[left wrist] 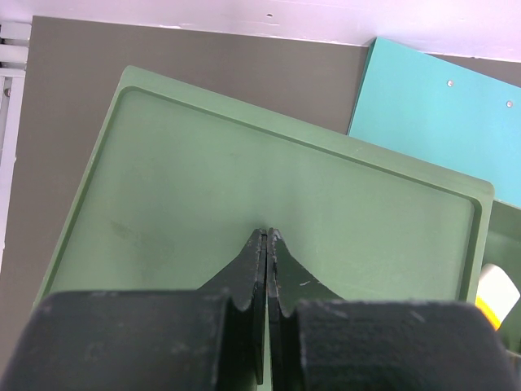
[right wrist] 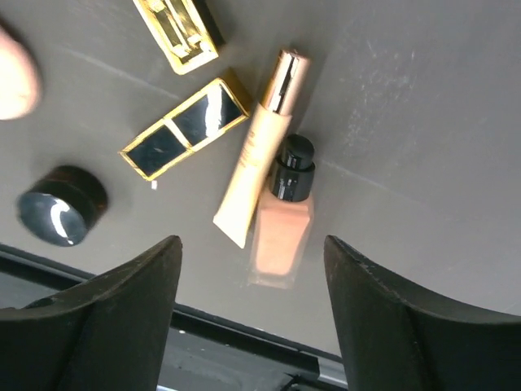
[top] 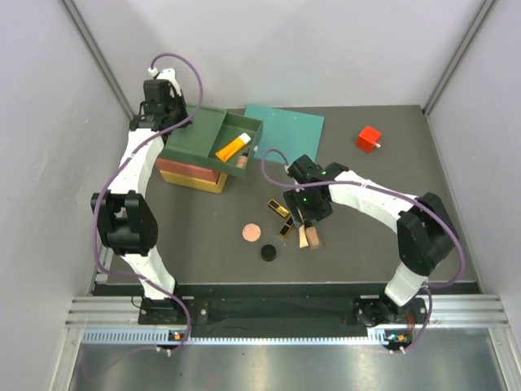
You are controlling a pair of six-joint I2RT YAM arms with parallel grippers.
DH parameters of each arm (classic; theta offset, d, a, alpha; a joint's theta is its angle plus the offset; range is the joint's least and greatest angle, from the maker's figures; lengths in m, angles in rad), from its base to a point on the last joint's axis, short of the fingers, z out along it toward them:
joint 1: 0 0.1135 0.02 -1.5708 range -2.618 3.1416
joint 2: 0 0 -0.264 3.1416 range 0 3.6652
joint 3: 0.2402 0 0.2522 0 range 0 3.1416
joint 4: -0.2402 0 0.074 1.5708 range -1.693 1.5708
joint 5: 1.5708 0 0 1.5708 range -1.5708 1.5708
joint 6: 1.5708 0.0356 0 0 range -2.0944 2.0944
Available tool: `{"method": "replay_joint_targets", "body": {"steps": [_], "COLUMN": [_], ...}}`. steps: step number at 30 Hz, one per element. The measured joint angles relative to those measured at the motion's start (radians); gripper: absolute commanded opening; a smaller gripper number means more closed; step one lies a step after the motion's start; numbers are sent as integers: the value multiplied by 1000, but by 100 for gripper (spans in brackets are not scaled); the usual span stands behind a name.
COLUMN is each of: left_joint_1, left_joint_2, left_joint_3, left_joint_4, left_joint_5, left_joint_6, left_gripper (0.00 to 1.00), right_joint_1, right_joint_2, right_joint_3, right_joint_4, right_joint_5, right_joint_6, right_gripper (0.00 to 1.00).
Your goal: Organize the makeup
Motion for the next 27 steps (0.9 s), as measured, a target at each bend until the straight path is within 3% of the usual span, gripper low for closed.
{"method": "replay_joint_targets", "body": {"steps": [4,5,9,12,17,27], "left_joint_1": [0,0,0,0,0,0], "left_joint_2": [0,0,0,0,0,0], "left_joint_3": [-1,-2,-3,-3,-3,-3], "left_joint_4": [1,1,2,3,3,3], "left_joint_5": [0,0,-1,-1,-2,-2], "left_joint_6": [0,0,0,0,0,0], "left_gripper": [0,0,0,0,0,0], "right_joint_1": [0,0,0,0,-1,-7], "right_joint_2": [28,35,61,72,77,69], "right_joint_3": [-38,-51,-86,-91,-101,-101], "right_joint_4": [-4,-6,-8,-5,11,27], "right_joint_5": [4,4,6,9,16,32], "right_joint_6": [-1,-1,3,9,18,21], "right_gripper": [64,58,57,49,19,13]}}
